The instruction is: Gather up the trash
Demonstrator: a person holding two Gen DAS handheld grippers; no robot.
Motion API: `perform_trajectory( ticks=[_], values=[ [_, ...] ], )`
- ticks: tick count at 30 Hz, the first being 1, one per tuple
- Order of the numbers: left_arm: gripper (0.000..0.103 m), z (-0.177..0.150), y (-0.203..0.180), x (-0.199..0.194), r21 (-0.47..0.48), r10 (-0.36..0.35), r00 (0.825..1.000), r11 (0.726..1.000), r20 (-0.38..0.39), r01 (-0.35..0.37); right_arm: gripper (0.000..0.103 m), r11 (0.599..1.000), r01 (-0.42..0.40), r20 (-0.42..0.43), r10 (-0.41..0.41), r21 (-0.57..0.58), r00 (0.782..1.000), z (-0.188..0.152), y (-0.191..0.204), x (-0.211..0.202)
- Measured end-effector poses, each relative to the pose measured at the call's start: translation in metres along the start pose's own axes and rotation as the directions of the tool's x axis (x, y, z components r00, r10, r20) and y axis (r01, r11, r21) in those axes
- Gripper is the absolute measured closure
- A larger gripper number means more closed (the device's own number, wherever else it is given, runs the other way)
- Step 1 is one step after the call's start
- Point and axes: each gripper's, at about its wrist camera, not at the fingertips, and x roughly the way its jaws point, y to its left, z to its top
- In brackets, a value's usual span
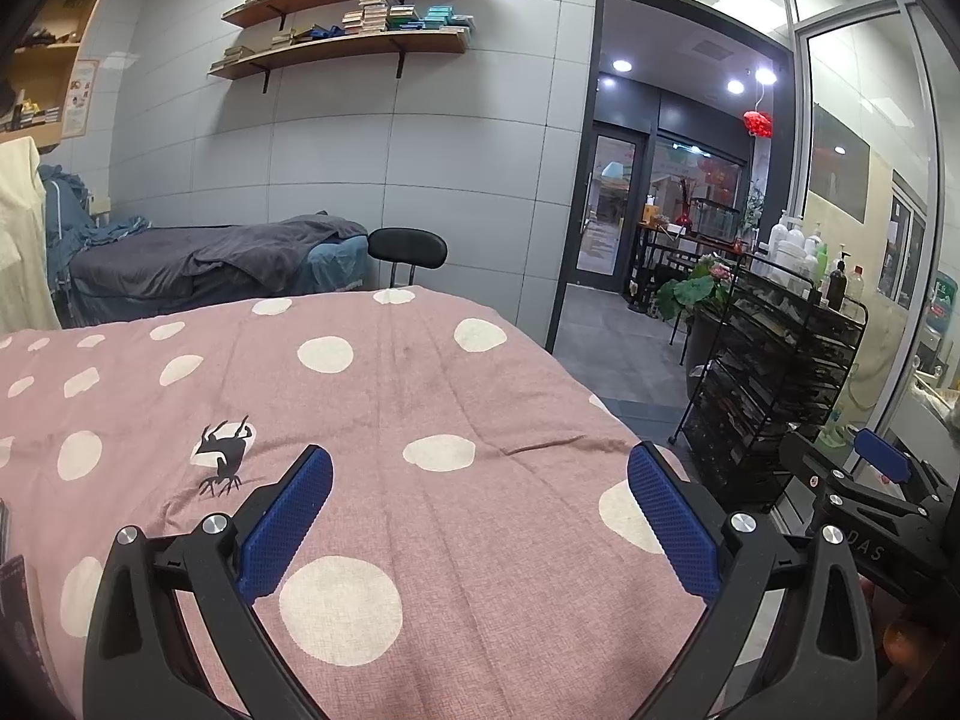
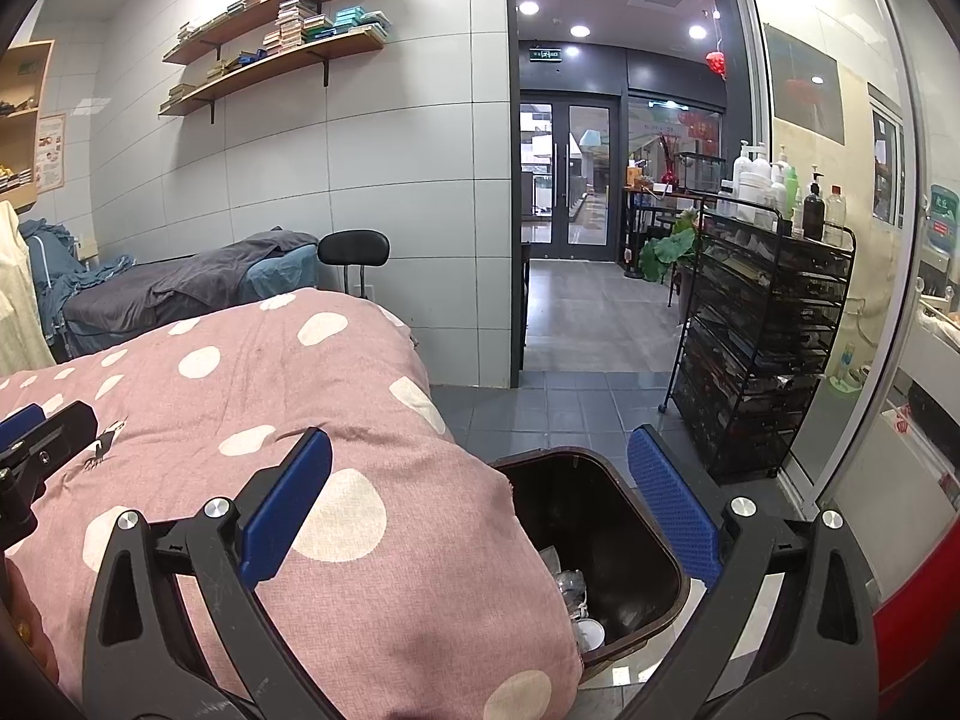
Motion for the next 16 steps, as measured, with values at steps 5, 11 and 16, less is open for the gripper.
perform_trajectory(
  ticks=[5, 11, 16],
  values=[
    [0.006, -0.0005, -0.0005, 0.0003, -0.002, -0.009, 1.0, 1.0, -0.002, 0.009, 0.006, 1.0, 0.0, 0.001, 0.0, 0.0, 1.0, -0.0001, -0.0001, -0.0005],
    [0.006, -0.0024, -0.0014, 0.001, 0.0, -0.007, 1.0, 1.0, -0.004, 0.007, 0.006, 1.0, 0.0, 0.0, 0.0, 0.001, 1.0, 0.0003, -0.0002, -0.0001],
    [0.006, -0.0035, -0.0017, 0.0012, -0.004, -0.009, 1.0, 1.0, -0.008, 0.009, 0.006, 1.0, 0.0, -0.002, 0.0, 0.0, 1.0, 0.0002, -0.0002, -0.0001]
  ],
)
